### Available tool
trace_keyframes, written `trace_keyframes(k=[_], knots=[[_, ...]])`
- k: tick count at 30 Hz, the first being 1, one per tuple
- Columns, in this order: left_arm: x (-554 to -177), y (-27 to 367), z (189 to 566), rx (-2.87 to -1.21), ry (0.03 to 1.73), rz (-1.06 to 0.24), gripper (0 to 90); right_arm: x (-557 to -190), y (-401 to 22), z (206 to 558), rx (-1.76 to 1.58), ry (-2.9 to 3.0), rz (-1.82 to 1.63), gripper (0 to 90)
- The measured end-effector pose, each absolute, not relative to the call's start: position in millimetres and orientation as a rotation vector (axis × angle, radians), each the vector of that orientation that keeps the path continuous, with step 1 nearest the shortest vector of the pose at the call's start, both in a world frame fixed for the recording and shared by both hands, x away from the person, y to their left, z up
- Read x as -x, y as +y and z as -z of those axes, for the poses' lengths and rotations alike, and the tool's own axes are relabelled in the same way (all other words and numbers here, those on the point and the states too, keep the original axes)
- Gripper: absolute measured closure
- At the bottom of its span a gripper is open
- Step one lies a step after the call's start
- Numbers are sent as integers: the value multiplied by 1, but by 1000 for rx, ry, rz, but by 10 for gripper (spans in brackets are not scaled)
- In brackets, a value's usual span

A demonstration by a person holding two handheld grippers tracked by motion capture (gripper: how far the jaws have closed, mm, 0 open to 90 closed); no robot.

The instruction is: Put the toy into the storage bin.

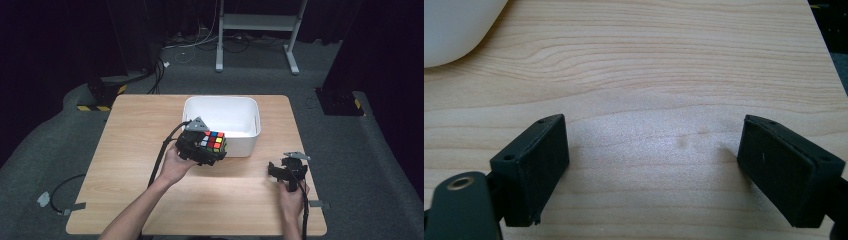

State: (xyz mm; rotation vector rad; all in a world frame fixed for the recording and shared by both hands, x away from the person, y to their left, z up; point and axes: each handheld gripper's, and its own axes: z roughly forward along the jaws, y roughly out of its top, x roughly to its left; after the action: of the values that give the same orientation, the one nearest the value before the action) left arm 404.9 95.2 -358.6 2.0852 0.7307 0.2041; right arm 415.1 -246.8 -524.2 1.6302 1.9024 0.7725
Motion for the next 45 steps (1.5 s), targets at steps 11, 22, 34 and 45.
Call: trace_keyframes(k=[11,22,34,45], knots=[[-415,102,354,-2083,736,-182,152,-416,-246,524,-1631,1906,-775,128],[-431,112,347,-2048,768,-198,153,-416,-246,524,-1628,1906,-774,128],[-449,116,330,-2009,793,-249,152,-416,-246,524,-1628,1907,-774,128],[-463,107,321,-2028,798,-280,152,-416,-245,524,-1629,1905,-774,129]])
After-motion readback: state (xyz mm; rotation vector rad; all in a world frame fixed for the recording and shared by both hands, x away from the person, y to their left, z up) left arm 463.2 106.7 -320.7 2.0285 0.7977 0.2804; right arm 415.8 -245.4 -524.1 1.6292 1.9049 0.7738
